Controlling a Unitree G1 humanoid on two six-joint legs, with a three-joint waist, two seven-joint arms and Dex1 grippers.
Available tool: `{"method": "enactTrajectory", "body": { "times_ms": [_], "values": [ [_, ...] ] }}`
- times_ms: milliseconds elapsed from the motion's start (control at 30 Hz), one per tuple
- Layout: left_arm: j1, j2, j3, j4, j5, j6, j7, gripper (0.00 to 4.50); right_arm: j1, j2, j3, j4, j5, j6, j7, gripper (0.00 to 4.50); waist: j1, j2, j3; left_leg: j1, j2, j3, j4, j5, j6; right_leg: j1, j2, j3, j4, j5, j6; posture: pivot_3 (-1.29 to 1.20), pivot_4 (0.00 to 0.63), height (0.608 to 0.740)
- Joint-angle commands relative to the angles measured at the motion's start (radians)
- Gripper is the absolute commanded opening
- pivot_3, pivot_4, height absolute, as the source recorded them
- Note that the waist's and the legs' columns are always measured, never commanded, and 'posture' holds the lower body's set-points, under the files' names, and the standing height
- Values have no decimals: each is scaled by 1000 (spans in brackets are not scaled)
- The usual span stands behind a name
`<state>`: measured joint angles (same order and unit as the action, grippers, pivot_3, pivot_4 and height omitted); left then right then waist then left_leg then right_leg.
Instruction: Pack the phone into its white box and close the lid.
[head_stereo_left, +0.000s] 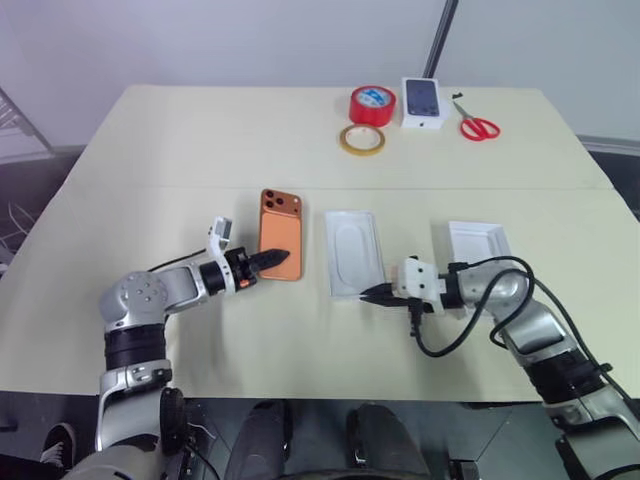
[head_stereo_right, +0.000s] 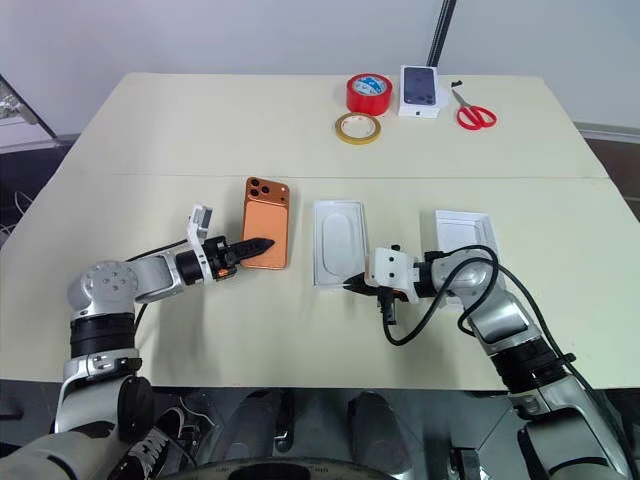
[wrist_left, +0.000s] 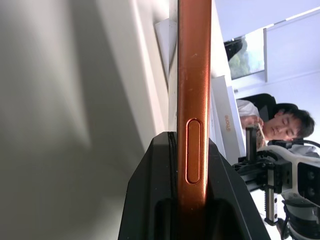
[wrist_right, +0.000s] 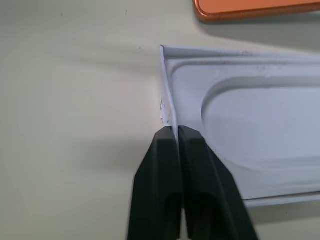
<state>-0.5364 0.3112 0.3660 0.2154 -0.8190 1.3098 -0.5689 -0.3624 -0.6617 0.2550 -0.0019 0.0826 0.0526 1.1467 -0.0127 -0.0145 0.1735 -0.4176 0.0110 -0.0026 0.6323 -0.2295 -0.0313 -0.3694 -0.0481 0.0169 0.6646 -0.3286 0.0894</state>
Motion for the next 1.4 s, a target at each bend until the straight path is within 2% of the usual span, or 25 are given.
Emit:
{"method": "enactTrajectory", "body": {
  "times_ms": [33,200,400,500,567,667,733,800,833,1033,1067,1400],
  "values": [
    [-56,-6,19,-41,-49,2,2,0,-9,31,25,-23,-10,14,-19,50,-2,0,0,0,0,0,0,0,0,0,0,0,0,0,0,0,150,740],
    [-134,-67,106,-52,-124,58,86,0,-43,96,70,-45,-65,69,-79,50,-7,0,0,0,1,0,0,1,-1,0,2,0,1,0,0,0,150,740],
    [-94,-133,68,-102,-129,57,143,0,-64,180,107,-75,-87,165,-129,50,-9,0,0,1,2,0,-1,3,-5,-1,3,1,1,0,0,0,150,740],
    [-68,-141,34,-105,-111,35,148,0,-62,167,84,-115,-52,203,-100,972,-3,0,0,1,2,0,0,3,-5,-1,3,0,2,0,0,0,150,740],
    [-64,-140,14,-100,-105,26,144,0,-47,121,43,-198,29,280,-43,1966,2,-1,0,0,1,0,0,3,-5,-1,2,0,1,0,0,0,150,740],
    [-67,-142,1,-92,-108,29,142,0,-41,59,-25,-279,123,374,-7,1966,5,-1,1,-3,0,-1,1,2,-3,-3,1,0,1,0,0,0,150,740],
    [-70,-143,-1,-91,-119,40,139,0,-49,10,-77,-266,131,377,-13,1966,5,-1,1,-3,0,-1,2,1,-2,-2,1,-1,1,0,0,0,150,740],
    [-73,-144,3,-80,-135,73,141,991,-54,-18,-102,-227,124,357,-23,2034,4,-1,1,-3,0,-1,1,1,-1,-2,1,-1,1,0,0,0,150,740],
    [-74,-145,5,-76,-141,86,139,1262,-54,-24,-105,-216,123,346,-26,2034,3,-1,1,-3,0,-1,1,1,-1,-2,1,-1,1,0,0,0,150,740],
    [-63,-126,-30,-123,-137,152,150,4342,-65,0,-92,-152,98,292,-67,2034,0,-1,0,-3,1,-1,0,1,-2,-3,2,0,1,0,0,0,150,740],
    [-63,-115,-37,-134,-137,151,145,4479,-65,6,-86,-151,97,288,-71,2034,0,-1,0,-3,1,-1,1,1,-2,-3,2,0,1,0,0,0,150,740],
    [-68,36,-165,-210,-56,50,85,4479,-88,45,-57,-97,74,237,-104,2034,1,-1,1,-2,0,-1,1,2,-4,-2,2,0,1,0,0,0,150,740]
  ]
}}
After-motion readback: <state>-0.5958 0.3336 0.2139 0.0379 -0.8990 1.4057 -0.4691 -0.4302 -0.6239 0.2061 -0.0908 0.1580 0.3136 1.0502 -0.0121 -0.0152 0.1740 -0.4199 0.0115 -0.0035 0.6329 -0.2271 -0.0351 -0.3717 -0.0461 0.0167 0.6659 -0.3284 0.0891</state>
